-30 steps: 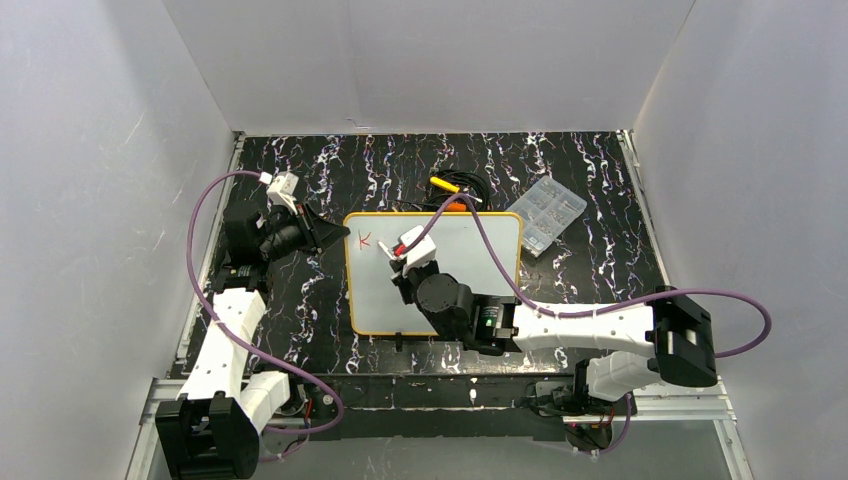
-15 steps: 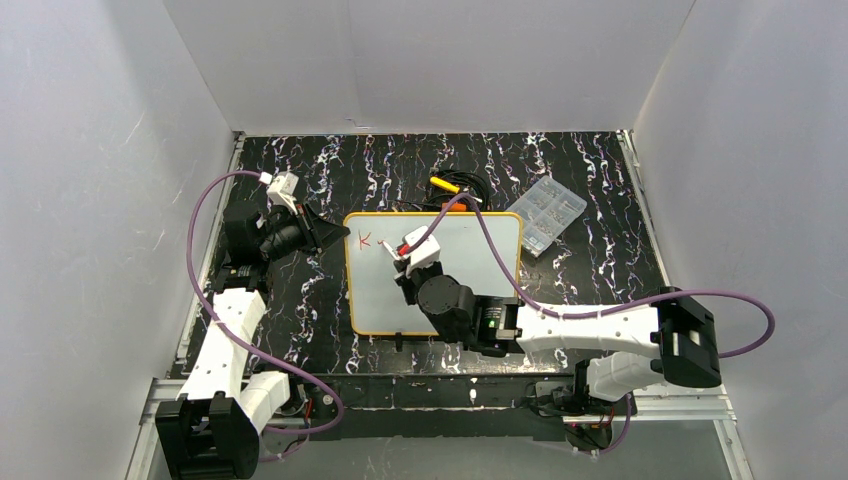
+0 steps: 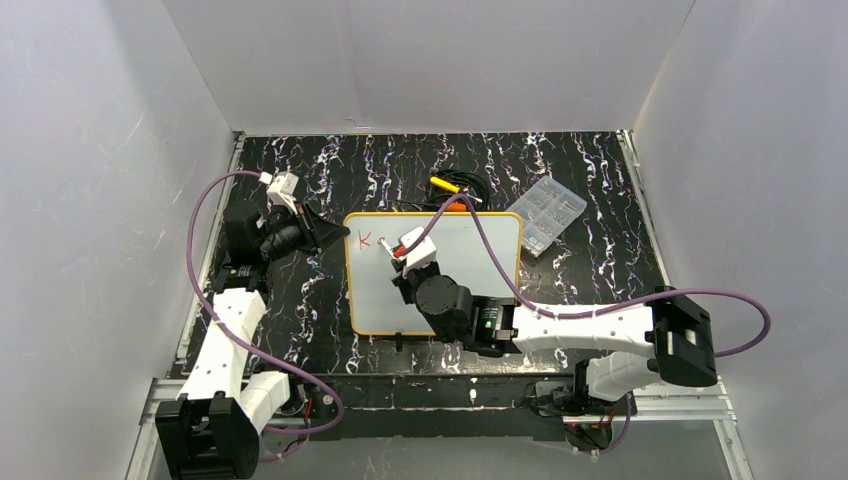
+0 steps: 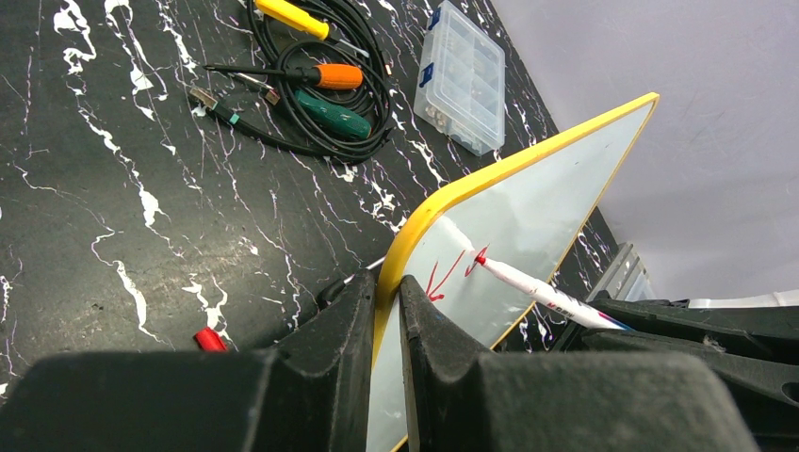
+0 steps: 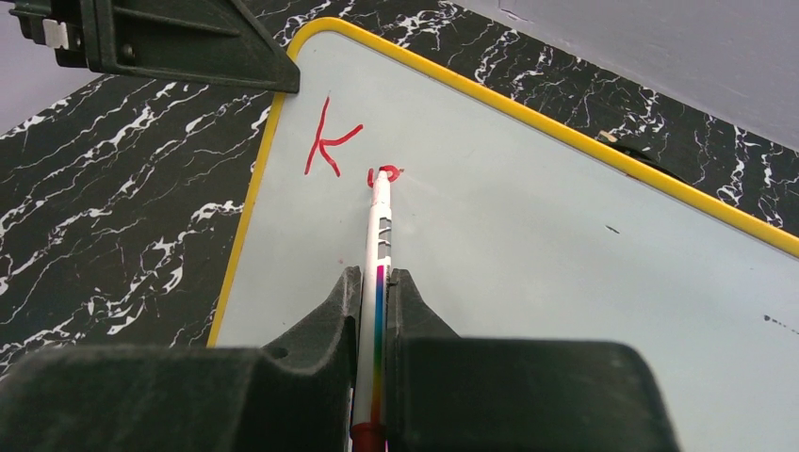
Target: Write a sentence on the whiteboard
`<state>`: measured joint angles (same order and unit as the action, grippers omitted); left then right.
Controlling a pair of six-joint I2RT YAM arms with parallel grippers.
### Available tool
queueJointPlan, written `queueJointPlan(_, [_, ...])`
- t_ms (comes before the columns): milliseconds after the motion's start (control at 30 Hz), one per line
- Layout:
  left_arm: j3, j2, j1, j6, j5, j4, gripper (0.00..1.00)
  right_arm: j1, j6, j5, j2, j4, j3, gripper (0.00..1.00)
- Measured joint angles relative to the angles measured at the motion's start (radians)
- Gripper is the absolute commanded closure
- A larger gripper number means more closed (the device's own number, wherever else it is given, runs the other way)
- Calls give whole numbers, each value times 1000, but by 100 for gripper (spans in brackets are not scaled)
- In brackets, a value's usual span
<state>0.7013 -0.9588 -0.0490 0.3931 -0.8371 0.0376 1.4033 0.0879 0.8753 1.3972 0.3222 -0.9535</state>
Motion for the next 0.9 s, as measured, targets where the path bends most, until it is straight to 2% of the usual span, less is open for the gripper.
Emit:
queueJointPlan(433, [0,0,0,0,0,0,100,5,23,-45,5,-36,0,99])
queueJointPlan(900, [0,0,0,0,-2,0,100,13,42,-17,-31,-89,3,99])
